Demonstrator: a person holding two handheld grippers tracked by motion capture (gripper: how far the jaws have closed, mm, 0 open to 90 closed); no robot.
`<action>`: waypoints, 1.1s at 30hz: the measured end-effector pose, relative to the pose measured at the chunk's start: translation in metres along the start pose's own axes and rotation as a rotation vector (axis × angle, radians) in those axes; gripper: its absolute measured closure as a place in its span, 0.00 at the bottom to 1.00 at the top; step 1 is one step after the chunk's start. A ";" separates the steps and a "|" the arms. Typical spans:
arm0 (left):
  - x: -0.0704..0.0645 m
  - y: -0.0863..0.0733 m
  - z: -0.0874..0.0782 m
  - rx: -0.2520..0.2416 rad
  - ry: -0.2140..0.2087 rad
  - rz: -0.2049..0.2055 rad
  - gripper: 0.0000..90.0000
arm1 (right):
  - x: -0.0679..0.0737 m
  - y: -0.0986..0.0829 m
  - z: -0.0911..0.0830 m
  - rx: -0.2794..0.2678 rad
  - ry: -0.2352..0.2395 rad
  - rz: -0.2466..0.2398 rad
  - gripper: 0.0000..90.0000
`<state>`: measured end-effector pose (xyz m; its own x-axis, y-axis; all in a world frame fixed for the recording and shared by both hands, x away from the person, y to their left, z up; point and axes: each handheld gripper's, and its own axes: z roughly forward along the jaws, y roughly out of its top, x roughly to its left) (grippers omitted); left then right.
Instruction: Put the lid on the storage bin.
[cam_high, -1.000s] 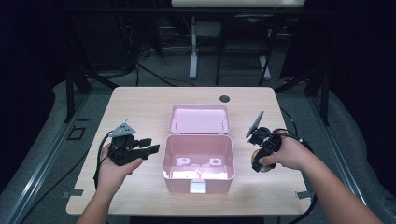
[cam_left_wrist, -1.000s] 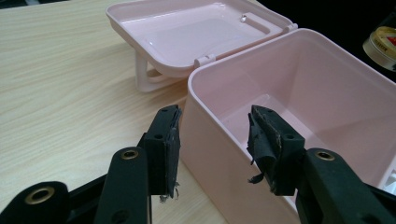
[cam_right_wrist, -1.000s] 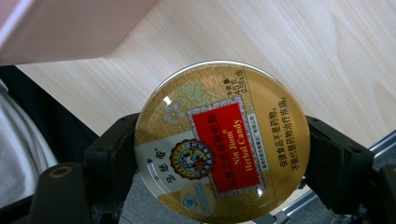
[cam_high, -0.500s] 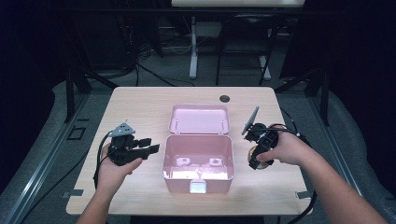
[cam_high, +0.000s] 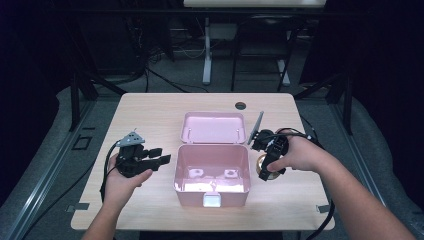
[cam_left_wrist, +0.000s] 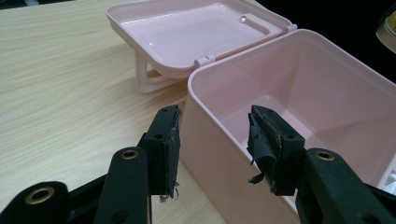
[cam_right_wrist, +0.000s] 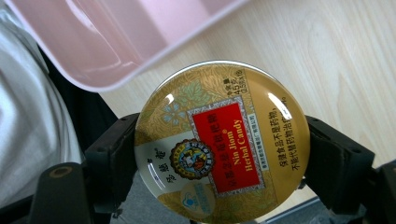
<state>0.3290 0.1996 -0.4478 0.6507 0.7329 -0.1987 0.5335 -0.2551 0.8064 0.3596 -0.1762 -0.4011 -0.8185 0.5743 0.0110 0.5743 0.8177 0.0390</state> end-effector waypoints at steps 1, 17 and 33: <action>0.000 0.000 0.000 0.000 0.000 0.001 0.59 | 0.001 0.002 -0.001 -0.005 0.000 -0.014 0.22; 0.000 0.000 0.000 0.000 -0.002 0.001 0.59 | 0.015 0.022 0.005 -0.027 -0.011 -0.161 0.22; 0.000 0.000 0.000 0.000 -0.003 0.000 0.59 | 0.025 0.040 0.007 -0.030 -0.008 -0.214 0.22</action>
<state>0.3291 0.1990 -0.4480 0.6525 0.7309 -0.1999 0.5331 -0.2552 0.8067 0.3621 -0.1290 -0.4068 -0.9216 0.3879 -0.0087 0.3864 0.9197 0.0696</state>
